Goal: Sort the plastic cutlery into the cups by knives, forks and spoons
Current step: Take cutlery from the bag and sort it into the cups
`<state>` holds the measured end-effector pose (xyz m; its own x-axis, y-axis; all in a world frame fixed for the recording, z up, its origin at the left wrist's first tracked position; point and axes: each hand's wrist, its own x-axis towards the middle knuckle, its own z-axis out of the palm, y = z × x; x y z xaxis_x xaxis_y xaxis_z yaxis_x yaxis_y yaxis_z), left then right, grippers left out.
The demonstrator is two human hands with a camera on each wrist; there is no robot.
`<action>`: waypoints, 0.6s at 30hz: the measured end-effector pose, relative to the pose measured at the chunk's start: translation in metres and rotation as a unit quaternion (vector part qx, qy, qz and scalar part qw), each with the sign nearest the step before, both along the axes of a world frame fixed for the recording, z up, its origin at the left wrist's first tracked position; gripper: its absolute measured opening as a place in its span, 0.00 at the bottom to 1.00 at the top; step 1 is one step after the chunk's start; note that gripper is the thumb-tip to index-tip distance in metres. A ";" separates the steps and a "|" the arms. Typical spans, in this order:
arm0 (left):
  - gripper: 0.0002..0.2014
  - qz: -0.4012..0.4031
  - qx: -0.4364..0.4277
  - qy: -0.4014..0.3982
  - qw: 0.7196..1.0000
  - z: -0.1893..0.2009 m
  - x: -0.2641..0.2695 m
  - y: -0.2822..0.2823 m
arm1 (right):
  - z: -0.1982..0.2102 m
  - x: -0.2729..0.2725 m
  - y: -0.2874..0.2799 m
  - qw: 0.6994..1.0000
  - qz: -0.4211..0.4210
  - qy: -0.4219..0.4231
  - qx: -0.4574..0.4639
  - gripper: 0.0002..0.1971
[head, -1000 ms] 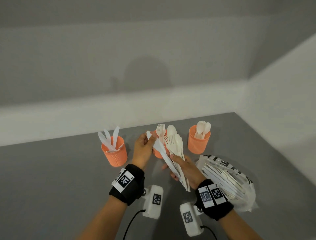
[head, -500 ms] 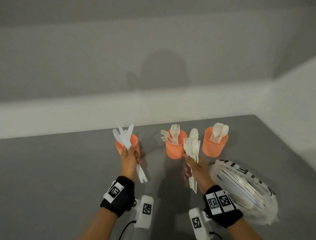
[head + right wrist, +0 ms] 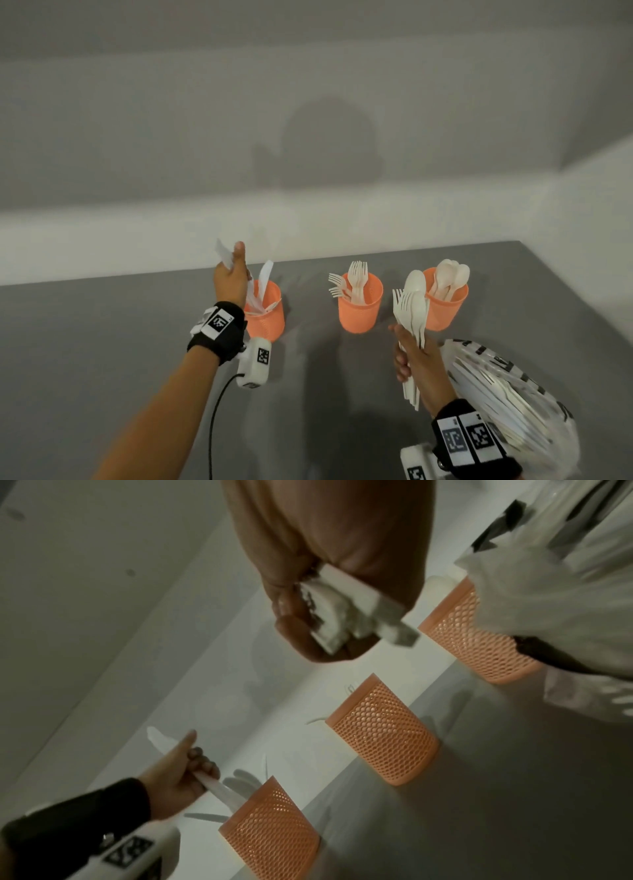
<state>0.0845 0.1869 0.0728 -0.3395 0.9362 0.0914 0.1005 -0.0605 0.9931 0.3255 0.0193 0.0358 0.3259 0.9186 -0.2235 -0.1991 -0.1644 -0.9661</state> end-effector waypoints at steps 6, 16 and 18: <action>0.17 -0.069 -0.030 0.083 0.994 -0.032 -0.003 0.009 | -0.002 0.005 -0.001 1.000 -0.015 -0.014 -0.013 0.08; 0.25 -0.036 0.084 0.141 0.986 -0.039 -0.036 -0.027 | 0.000 0.004 0.002 1.000 -0.013 -0.004 -0.005 0.08; 0.36 -0.042 0.066 0.181 0.980 -0.060 -0.043 -0.044 | -0.002 0.005 0.002 1.000 -0.016 0.000 -0.005 0.08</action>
<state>0.0419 0.1428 0.0132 -0.1854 0.9314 0.3133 0.4340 -0.2084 0.8765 0.3301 0.0210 0.0341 0.3547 0.9055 -0.2331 -0.2042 -0.1682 -0.9644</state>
